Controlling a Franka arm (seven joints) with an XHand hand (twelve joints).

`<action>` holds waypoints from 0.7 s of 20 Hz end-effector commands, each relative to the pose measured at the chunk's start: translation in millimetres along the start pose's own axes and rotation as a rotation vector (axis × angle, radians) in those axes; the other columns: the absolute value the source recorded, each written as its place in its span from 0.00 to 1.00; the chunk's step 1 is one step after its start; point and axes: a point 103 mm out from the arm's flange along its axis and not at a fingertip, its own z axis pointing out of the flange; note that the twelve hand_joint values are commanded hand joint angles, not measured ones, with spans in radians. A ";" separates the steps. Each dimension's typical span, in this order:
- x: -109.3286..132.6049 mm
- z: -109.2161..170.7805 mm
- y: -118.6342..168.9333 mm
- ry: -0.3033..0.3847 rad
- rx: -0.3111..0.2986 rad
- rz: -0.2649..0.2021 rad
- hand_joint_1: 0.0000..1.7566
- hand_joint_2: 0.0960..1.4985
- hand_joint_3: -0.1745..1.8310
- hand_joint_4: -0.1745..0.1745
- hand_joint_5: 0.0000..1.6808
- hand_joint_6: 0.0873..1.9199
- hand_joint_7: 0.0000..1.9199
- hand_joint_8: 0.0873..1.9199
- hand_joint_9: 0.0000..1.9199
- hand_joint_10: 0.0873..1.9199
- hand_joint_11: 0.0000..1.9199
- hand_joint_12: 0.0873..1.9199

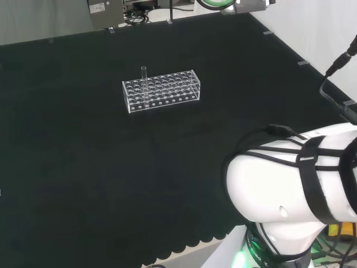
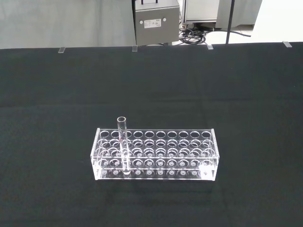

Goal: Pick up the test tube.

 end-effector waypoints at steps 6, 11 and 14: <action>1.5 1.2 12.0 -0.016 -0.001 -0.022 0.25 0.53 0.28 0.33 0.05 0.00 0.00 0.23 0.00 0.28 0.00 0.65; 6.3 2.2 40.9 -0.013 -0.021 -0.072 0.28 0.53 0.25 0.32 0.06 0.00 0.00 0.31 0.00 0.35 0.00 0.70; 14.0 6.4 64.4 -0.025 -0.015 -0.093 0.38 0.51 0.25 0.28 0.09 0.00 0.02 0.38 0.01 0.44 0.00 0.77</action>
